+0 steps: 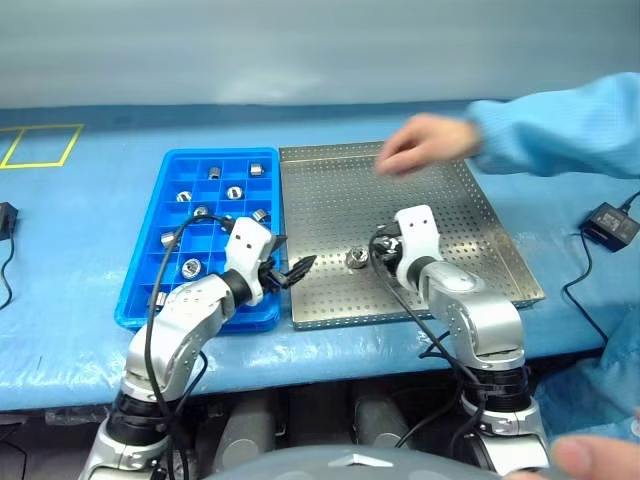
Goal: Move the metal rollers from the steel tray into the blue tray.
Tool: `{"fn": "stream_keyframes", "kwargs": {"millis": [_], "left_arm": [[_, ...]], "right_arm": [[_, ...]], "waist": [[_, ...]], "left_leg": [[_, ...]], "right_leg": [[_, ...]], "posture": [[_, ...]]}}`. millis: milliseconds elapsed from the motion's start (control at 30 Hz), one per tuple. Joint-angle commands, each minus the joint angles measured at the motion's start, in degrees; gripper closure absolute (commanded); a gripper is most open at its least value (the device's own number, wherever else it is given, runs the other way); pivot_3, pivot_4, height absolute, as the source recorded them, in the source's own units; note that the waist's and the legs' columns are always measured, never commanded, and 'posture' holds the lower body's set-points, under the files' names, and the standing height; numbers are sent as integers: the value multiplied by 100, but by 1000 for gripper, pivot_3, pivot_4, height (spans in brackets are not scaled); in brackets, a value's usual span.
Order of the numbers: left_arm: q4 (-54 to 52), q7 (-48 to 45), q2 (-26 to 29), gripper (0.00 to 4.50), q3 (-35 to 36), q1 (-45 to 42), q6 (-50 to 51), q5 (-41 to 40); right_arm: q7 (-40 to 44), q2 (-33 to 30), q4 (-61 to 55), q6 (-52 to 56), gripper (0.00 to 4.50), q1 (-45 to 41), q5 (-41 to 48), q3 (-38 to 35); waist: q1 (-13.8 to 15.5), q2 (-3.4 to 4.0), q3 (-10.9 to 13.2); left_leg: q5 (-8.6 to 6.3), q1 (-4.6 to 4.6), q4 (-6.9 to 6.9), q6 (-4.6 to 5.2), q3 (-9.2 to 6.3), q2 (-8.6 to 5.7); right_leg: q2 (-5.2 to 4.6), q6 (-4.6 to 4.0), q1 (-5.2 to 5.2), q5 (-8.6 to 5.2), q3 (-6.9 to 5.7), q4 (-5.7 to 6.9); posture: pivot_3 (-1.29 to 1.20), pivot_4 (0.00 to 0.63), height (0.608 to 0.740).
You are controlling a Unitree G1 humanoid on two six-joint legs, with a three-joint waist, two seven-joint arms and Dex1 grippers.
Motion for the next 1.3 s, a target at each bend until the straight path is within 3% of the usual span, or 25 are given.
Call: {"fn": "stream_keyframes", "kwargs": {"millis": [33,333,600,1000,1200,1300], "left_arm": [[-420,121,221,871,510,198,55,-13],[-927,421,519,871,1247,791,302,-44],[-1445,606,362,871,1588,1367,450,-231],[-1656,904,182,871,1531,1579,537,-259],[-1567,940,125,871,1284,1335,602,-281],[-1517,900,83,871,1054,1203,612,-284]], "right_arm": [[307,58,-458,-67,2790,-293,284,325],[1398,666,850,-1364,2790,-1311,636,1498],[2093,1342,2926,-3035,2790,-2065,665,1485],[2466,1796,4787,-4187,2790,-2835,628,1189],[2236,1887,5101,-4869,822,-2834,382,1088],[2131,1728,4490,-4923,822,-2555,242,1161]], "waist": [[16,-2,1],[91,-5,2],[233,-6,3],[466,-8,4],[512,-8,4],[510,-8,4]], "left_leg": [[0,0,2,0,-2,0],[8,2,0,-14,-23,1],[20,11,-7,-43,-46,1],[42,32,-39,-99,-68,4],[61,32,-61,-125,-100,4],[71,31,-74,-132,-110,3]], "right_leg": [[-1,0,2,0,-1,0],[-1,-10,7,4,-26,0],[1,-28,6,15,-53,0],[1,-56,8,32,-88,0],[1,-73,9,27,-124,0],[2,-81,7,26,-134,-2]], "posture": [[-7,150,740],[76,150,740],[174,150,740],[228,150,740],[213,150,740],[204,150,740]]}}
